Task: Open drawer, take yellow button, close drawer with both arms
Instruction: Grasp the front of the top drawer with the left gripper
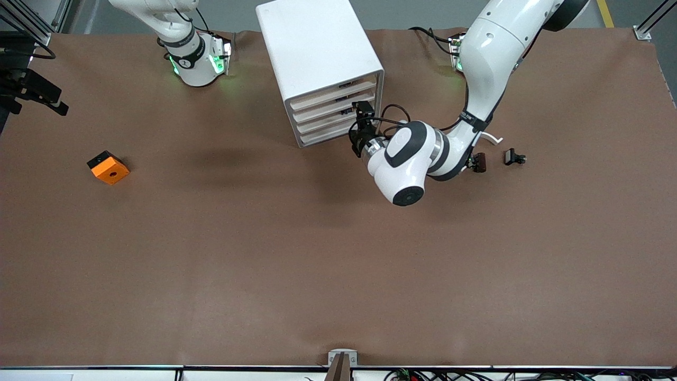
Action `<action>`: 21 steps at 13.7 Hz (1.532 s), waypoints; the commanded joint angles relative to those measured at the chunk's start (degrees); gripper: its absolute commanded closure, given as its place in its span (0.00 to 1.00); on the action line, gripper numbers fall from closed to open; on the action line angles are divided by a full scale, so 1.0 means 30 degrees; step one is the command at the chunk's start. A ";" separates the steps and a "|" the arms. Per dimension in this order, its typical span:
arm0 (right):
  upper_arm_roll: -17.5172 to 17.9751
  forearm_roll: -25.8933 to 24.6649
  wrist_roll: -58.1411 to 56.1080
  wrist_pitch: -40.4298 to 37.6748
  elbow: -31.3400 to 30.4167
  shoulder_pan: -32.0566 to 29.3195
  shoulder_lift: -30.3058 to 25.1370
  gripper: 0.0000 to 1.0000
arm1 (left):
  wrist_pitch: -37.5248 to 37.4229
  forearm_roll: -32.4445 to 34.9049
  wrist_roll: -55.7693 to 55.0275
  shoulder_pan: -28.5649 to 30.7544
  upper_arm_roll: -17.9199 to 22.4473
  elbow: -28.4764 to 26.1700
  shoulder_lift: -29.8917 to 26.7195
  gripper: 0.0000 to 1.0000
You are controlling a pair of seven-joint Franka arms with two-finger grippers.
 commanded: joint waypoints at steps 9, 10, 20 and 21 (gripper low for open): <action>0.0199 0.0243 0.0087 0.0169 -0.0456 -0.0305 -0.0517 0.00 | -0.0443 -0.2870 -0.4423 -0.0898 0.0018 0.0231 0.1350 0.51; 0.0199 0.0243 0.0087 0.0169 -0.0456 -0.0276 -0.0517 0.00 | -0.0559 -0.2871 -0.4572 -0.0899 0.0018 0.0231 0.1321 0.51; 0.0229 0.0214 0.0087 0.0169 -0.0427 -0.0218 -0.0517 0.00 | -0.2288 -0.2872 -0.6594 -0.0695 0.0018 0.0406 0.1234 0.51; 0.0229 0.0214 0.0087 0.0169 -0.0427 -0.0218 -0.0517 0.00 | -0.2317 -0.2871 -0.6769 -0.0694 0.0018 0.0435 0.1233 0.51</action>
